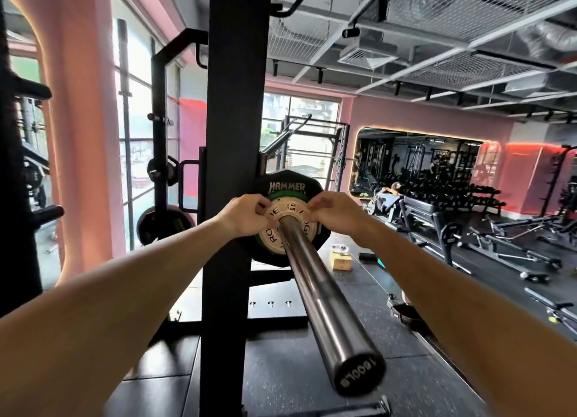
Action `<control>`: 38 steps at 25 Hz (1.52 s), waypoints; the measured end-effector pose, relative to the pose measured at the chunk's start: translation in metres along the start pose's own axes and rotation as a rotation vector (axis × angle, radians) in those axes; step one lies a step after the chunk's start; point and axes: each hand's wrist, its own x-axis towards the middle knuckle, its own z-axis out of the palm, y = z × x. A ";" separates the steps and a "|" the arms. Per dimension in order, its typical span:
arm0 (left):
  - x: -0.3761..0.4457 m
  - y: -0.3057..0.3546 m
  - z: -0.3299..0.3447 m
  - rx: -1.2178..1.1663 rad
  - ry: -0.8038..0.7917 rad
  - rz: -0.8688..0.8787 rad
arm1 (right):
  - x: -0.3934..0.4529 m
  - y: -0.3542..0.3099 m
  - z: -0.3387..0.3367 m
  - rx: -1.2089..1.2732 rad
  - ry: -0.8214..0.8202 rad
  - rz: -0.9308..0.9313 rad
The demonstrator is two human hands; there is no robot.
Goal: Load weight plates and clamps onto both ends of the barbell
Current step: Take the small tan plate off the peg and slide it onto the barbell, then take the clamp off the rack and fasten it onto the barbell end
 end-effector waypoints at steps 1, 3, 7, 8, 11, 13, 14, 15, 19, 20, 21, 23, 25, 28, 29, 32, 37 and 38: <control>-0.009 0.006 -0.008 0.003 -0.014 0.011 | -0.012 -0.009 -0.003 -0.020 -0.011 -0.031; -0.031 0.017 -0.026 0.016 -0.004 0.023 | -0.037 -0.028 -0.010 -0.097 -0.001 -0.088; -0.086 0.029 -0.068 0.029 -0.004 0.008 | -0.080 -0.066 -0.010 -0.189 -0.005 -0.208; -0.102 0.028 -0.080 0.045 0.002 -0.006 | -0.090 -0.076 -0.005 -0.182 -0.019 -0.226; -0.149 0.021 -0.116 0.100 0.026 -0.049 | -0.115 -0.106 0.017 -0.194 -0.096 -0.270; -0.177 0.014 -0.139 0.137 0.049 -0.085 | -0.124 -0.122 0.039 -0.186 -0.141 -0.297; -0.190 0.011 -0.150 0.151 0.058 -0.105 | -0.126 -0.129 0.049 -0.179 -0.157 -0.313; -0.205 0.007 -0.164 0.169 0.070 -0.123 | -0.129 -0.139 0.062 -0.177 -0.173 -0.335; -0.256 -0.028 -0.218 0.218 0.091 -0.221 | -0.139 -0.177 0.121 -0.197 -0.259 -0.421; -0.266 -0.039 -0.232 0.240 0.098 -0.240 | -0.140 -0.187 0.137 -0.204 -0.280 -0.435; -0.275 -0.049 -0.244 0.248 0.099 -0.252 | -0.141 -0.196 0.152 -0.200 -0.301 -0.440; -0.294 -0.072 -0.270 0.256 0.105 -0.279 | -0.141 -0.215 0.185 -0.178 -0.342 -0.451; -0.312 -0.099 -0.299 0.282 0.135 -0.316 | -0.140 -0.238 0.222 -0.187 -0.365 -0.484; -0.330 -0.149 -0.346 0.293 0.167 -0.348 | -0.138 -0.279 0.279 -0.165 -0.378 -0.499; -0.334 -0.167 -0.363 0.298 0.163 -0.349 | -0.135 -0.293 0.298 -0.161 -0.376 -0.495; -0.335 -0.215 -0.407 0.298 0.149 -0.339 | -0.126 -0.330 0.346 -0.165 -0.367 -0.484; -0.317 -0.287 -0.464 0.250 0.135 -0.301 | -0.103 -0.376 0.403 -0.128 -0.324 -0.421; -0.312 -0.296 -0.470 0.237 0.140 -0.292 | -0.098 -0.380 0.408 -0.119 -0.314 -0.404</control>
